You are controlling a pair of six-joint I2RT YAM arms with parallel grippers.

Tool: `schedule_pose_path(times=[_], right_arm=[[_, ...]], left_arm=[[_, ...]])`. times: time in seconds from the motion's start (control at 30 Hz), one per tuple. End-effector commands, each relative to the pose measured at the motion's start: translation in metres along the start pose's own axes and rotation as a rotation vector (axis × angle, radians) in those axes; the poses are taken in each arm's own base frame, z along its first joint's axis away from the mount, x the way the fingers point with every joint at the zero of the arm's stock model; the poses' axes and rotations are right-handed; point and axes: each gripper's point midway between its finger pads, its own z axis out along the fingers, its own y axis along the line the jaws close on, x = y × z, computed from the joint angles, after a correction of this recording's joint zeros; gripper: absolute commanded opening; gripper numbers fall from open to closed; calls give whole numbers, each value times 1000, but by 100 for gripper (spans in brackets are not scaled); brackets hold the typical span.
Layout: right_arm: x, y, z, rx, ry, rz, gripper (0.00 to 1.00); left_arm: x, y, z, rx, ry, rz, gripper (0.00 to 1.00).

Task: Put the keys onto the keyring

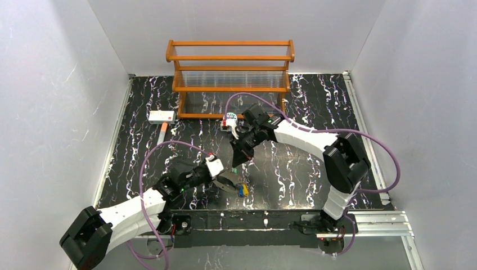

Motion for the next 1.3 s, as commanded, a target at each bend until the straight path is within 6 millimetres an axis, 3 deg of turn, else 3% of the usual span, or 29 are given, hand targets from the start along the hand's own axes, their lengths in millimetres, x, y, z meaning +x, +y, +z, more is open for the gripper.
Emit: schedule_pose_path(times=[0.0,0.37,0.73,1.27], right_arm=[[-16,11,4,-38,-6,4,1],[-25,-1,18,41,19,25,1],[-14,-1,24,47,72,33,1],[-3,-24,21,186,131,116,1]], left_arm=[[-16,4,1,-3,-38,35,0],[-17,3,2,7,-37,25,0],[-18,4,3,6,-35,20,0],[-19,3,2,5,-43,20,0]])
